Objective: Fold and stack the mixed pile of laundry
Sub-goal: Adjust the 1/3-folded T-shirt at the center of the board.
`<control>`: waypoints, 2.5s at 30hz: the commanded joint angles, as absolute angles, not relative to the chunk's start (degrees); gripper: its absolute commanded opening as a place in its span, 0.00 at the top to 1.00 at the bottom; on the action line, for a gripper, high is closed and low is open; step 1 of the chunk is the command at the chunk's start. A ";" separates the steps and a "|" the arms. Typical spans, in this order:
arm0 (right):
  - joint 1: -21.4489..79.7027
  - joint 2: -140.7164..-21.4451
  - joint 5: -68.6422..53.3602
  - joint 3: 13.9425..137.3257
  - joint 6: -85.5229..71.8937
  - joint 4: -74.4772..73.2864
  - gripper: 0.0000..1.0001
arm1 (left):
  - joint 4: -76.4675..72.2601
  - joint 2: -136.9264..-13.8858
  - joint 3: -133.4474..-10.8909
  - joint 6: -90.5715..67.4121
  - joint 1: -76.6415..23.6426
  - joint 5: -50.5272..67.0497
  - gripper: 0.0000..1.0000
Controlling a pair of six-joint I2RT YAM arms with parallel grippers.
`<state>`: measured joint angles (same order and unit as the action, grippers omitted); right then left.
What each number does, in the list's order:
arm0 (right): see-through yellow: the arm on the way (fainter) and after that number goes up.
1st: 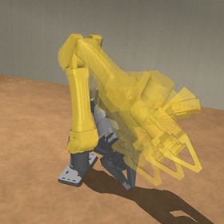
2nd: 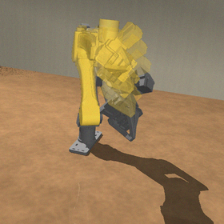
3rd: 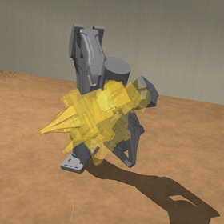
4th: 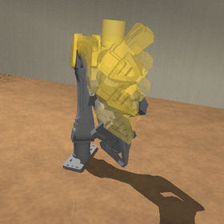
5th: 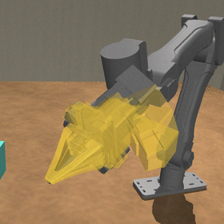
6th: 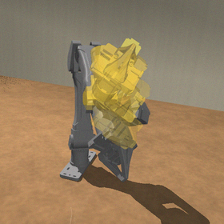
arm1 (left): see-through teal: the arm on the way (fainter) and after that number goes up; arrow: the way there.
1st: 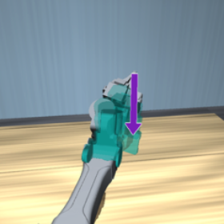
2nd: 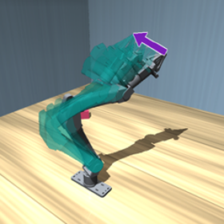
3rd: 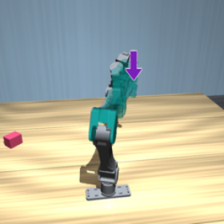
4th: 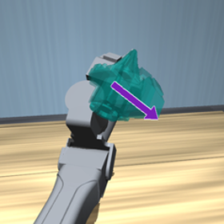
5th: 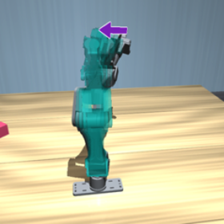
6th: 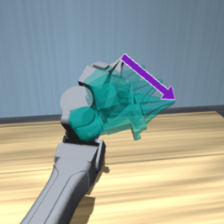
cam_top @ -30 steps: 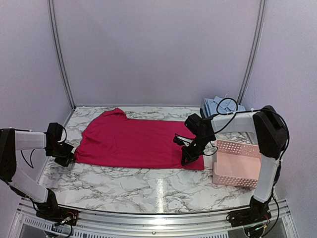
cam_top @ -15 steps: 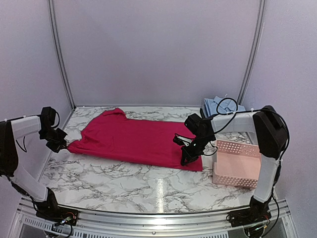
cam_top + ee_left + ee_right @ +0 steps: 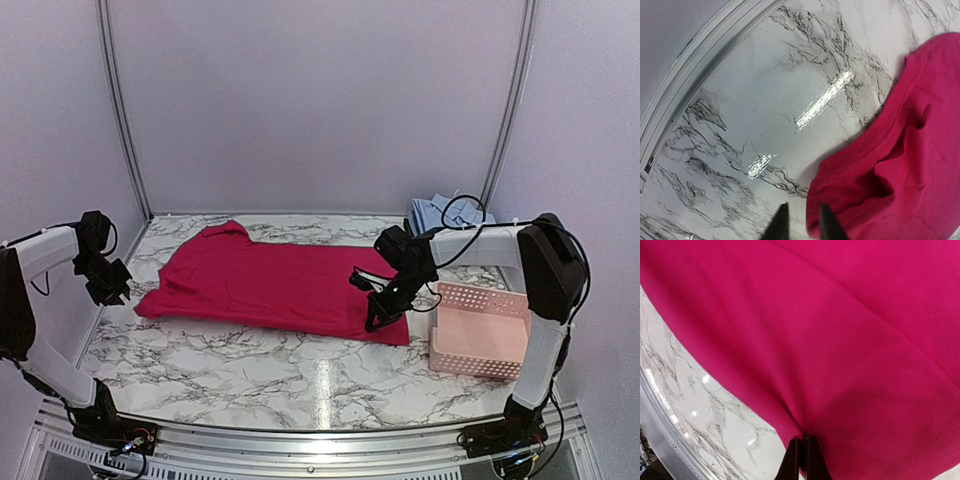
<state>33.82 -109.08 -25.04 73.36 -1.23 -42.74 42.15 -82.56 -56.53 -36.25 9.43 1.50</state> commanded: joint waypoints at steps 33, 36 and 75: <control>32.43 -108.18 -23.99 68.80 -1.12 -45.59 1.00 | 26.15 -81.39 -40.56 -58.09 8.17 0.58 0.18; 32.43 -107.87 -24.87 69.06 -0.72 -45.53 1.00 | 30.52 -79.34 -45.20 -52.75 9.53 -3.97 0.25; 36.82 -103.82 -38.83 70.05 1.71 -46.94 0.49 | 41.65 -89.63 -66.60 -25.42 13.92 1.71 0.24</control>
